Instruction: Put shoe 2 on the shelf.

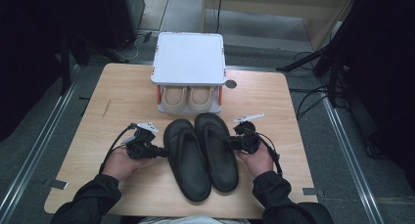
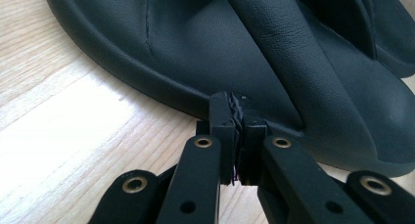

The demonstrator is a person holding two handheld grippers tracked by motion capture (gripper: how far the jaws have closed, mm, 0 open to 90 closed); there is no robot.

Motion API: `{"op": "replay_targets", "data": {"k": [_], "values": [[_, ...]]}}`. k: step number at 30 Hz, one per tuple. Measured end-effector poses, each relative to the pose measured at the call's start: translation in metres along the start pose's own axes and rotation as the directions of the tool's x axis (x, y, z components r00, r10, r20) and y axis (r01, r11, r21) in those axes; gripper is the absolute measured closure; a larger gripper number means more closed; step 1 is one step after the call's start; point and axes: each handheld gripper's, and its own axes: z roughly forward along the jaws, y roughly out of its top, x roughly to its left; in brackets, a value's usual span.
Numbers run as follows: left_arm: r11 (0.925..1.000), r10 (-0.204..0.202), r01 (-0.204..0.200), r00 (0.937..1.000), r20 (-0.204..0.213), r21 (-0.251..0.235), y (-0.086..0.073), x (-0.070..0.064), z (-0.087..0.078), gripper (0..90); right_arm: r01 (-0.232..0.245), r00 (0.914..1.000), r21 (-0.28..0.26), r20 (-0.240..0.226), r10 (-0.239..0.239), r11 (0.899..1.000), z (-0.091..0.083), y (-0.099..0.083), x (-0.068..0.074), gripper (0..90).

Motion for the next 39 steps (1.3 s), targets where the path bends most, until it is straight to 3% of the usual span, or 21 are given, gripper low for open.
{"op": "replay_targets", "data": {"k": [8,12,19,24,32,37,39], "values": [[1.0000,0.003,-0.003,0.9999,0.014,0.009,0.001,-0.005,0.003,88.1,0.023,0.9995,-0.014,-0.020,-0.024,1.000,0.002,0.002,-0.009,71.6],[0.9999,-0.012,0.012,0.9990,0.042,0.010,0.001,-0.003,0.003,88.1,0.021,0.9995,-0.016,-0.023,-0.021,1.000,0.001,0.003,-0.011,70.9],[0.9984,-0.037,0.038,0.9991,0.020,-0.043,0.003,0.003,-0.011,84.4,0.038,0.9991,-0.083,-0.018,-0.039,0.996,-0.011,0.004,-0.010,64.4],[0.9966,-0.040,0.039,0.9992,-0.010,-0.073,0.002,0.005,-0.024,79.1,0.037,0.9987,-0.132,-0.030,-0.042,0.991,-0.023,0.004,-0.004,64.0],[0.9886,-0.071,0.069,0.9974,-0.011,-0.133,-0.001,0.008,-0.042,71.2,0.051,0.9959,-0.174,-0.065,-0.063,0.983,-0.038,0.000,0.009,62.2],[0.9880,-0.049,0.044,0.9982,-0.034,-0.148,0.000,0.008,-0.047,61.6,0.051,0.9946,-0.201,-0.078,-0.068,0.978,-0.042,-0.003,0.021,60.6],[0.9861,-0.058,0.049,0.9968,-0.055,-0.159,0.000,0.010,-0.048,57.7,0.045,0.9940,-0.208,-0.088,-0.064,0.977,-0.043,-0.005,0.027,59.7]]}}
